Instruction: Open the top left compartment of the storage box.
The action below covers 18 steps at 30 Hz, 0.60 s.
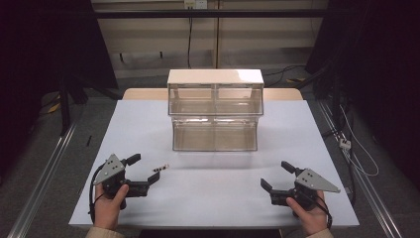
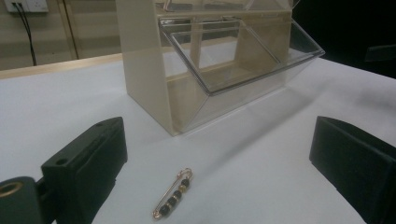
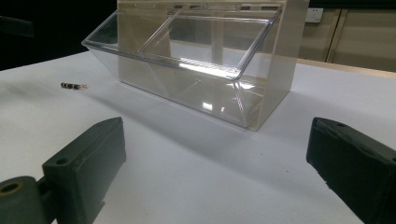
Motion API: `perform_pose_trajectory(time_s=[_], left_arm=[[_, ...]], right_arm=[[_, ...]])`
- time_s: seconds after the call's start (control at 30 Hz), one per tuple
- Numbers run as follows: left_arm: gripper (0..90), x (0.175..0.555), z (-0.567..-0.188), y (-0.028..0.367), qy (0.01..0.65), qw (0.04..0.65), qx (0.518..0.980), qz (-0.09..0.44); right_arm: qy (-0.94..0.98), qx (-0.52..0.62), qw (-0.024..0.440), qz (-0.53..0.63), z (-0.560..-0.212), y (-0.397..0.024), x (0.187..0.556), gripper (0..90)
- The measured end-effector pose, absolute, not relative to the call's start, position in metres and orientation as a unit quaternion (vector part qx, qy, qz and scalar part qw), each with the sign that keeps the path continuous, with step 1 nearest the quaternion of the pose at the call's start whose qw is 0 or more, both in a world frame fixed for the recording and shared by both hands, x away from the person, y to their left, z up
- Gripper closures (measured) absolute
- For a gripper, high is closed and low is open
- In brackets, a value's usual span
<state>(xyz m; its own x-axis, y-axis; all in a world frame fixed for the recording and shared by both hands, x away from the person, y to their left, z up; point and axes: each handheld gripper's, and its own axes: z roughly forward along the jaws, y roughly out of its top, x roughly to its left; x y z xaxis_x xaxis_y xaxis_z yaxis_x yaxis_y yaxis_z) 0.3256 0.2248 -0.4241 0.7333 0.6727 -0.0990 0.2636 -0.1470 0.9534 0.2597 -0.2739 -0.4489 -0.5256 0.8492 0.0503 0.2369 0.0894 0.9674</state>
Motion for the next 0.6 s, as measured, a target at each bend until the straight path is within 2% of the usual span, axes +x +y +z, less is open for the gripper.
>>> perform_pose_trajectory(time_s=[0.33,0.43,0.57,0.6], left_arm=[[4.0,0.326,-0.424,0.225,0.319,0.568,0.737,0.180],[4.0,0.326,-0.424,0.225,0.320,0.567,0.737,0.179],[4.0,0.327,-0.424,0.225,0.321,0.568,0.736,0.181],[4.0,0.326,-0.424,0.226,0.321,0.568,0.736,0.181]], right_arm=[[0.688,0.395,0.280,0.541,-0.443,-0.271,0.262,4.3],[0.691,0.390,0.282,0.540,-0.433,-0.268,0.265,7.3],[0.697,0.379,0.282,0.540,-0.421,-0.264,0.270,20.9],[0.697,0.379,0.282,0.540,-0.421,-0.264,0.270,20.9]])
